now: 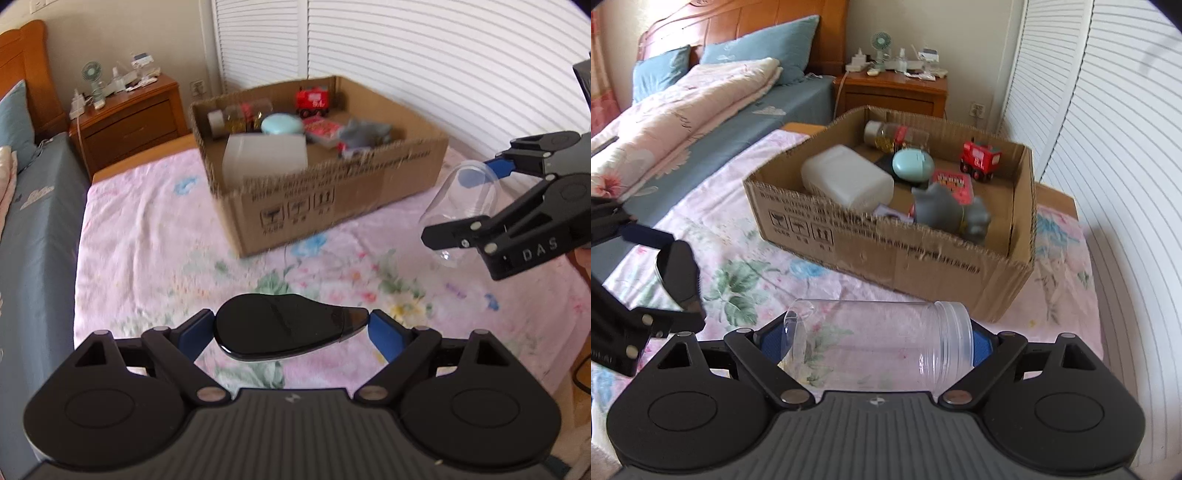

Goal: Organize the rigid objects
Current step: 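Drop the black object into the box with the left tool while the right tool drops the jar in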

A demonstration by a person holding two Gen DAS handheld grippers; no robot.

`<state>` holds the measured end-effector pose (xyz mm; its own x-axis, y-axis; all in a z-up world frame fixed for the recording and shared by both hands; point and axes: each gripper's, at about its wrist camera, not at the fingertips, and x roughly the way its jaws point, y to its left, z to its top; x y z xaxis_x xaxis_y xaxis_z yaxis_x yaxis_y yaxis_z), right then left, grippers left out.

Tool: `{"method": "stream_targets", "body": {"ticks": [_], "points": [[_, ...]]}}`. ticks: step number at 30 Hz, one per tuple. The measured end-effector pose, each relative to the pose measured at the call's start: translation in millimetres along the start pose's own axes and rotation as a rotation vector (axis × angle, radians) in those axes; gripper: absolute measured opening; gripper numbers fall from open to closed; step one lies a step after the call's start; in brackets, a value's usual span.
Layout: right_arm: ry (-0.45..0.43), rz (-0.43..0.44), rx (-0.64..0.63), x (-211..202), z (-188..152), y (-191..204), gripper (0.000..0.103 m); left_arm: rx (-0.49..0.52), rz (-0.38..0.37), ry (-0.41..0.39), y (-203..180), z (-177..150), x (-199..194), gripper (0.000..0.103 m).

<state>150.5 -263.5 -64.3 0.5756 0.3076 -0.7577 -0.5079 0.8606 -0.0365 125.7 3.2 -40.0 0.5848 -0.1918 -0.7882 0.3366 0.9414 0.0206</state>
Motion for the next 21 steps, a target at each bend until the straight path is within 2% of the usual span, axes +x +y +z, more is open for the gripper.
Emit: {"method": "stream_targets", "body": {"ticks": [6,10,17,21], "points": [[-0.057,0.005,-0.011,-18.8,20.1,-14.2,0.093,0.023,-0.032,-0.038,7.8,39.6,-7.7,0.089],[-0.088,-0.015,0.008,-19.7,34.9,-27.4,0.093,0.05,-0.011,-0.068,11.2,76.5,1.2,0.089],[-0.096,-0.01,0.053,-7.2,57.7,-46.5,0.093,0.045,0.003,-0.085,22.8,145.8,40.4,0.089],[-0.085,-0.012,0.059,3.0,69.7,-55.4,0.093,0.026,0.019,-0.064,29.5,168.0,68.5,0.089]]}}
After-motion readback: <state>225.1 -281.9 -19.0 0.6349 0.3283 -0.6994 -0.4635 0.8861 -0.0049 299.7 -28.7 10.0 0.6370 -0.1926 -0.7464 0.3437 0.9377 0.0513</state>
